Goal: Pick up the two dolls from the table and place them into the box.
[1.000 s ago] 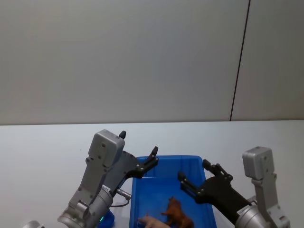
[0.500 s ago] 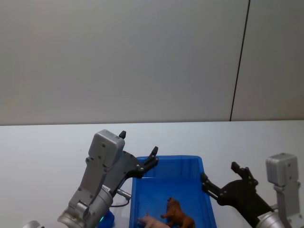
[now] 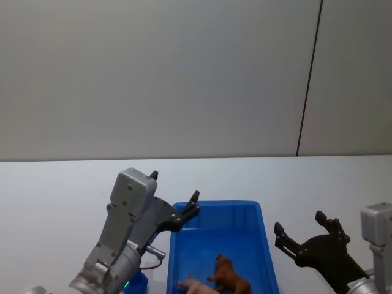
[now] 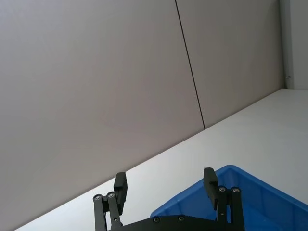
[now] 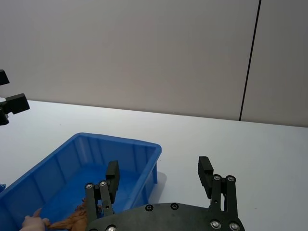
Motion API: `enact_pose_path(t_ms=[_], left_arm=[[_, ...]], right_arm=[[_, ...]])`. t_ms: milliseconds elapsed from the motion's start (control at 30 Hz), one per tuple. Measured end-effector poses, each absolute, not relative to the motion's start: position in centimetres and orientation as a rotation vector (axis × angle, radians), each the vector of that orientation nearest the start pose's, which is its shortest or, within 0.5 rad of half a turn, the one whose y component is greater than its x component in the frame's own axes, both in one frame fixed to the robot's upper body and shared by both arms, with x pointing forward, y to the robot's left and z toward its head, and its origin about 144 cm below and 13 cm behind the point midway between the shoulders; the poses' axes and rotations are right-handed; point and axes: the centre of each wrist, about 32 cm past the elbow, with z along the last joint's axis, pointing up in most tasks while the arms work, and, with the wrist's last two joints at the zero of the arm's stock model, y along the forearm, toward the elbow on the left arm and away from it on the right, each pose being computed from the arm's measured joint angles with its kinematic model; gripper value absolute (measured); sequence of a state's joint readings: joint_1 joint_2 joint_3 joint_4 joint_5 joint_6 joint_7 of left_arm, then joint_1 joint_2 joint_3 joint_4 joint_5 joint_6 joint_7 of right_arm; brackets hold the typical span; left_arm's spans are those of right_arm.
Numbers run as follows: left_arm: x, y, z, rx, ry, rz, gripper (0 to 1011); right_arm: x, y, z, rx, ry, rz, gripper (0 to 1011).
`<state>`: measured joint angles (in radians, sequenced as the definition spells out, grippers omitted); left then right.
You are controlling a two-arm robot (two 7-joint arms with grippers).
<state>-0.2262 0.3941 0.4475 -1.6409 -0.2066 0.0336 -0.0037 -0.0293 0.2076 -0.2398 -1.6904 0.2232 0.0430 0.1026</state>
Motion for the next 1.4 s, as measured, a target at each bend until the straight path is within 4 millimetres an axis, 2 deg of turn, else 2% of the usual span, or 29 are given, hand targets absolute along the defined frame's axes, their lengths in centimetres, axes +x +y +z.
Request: enact_pose_path(t_ms=[800, 1400], left_arm=[[46.6, 24.8, 121.1, 0.238, -0.056, 1.183, 1001], [47.0, 26.5, 119.0, 0.344, 0.074, 1.134, 1001]], right_arm=[[43.7, -20.8, 116.0, 0.019, 0.022, -1.232, 1001], [43.6, -20.9, 116.0, 0.019, 0.021, -1.235, 1001]])
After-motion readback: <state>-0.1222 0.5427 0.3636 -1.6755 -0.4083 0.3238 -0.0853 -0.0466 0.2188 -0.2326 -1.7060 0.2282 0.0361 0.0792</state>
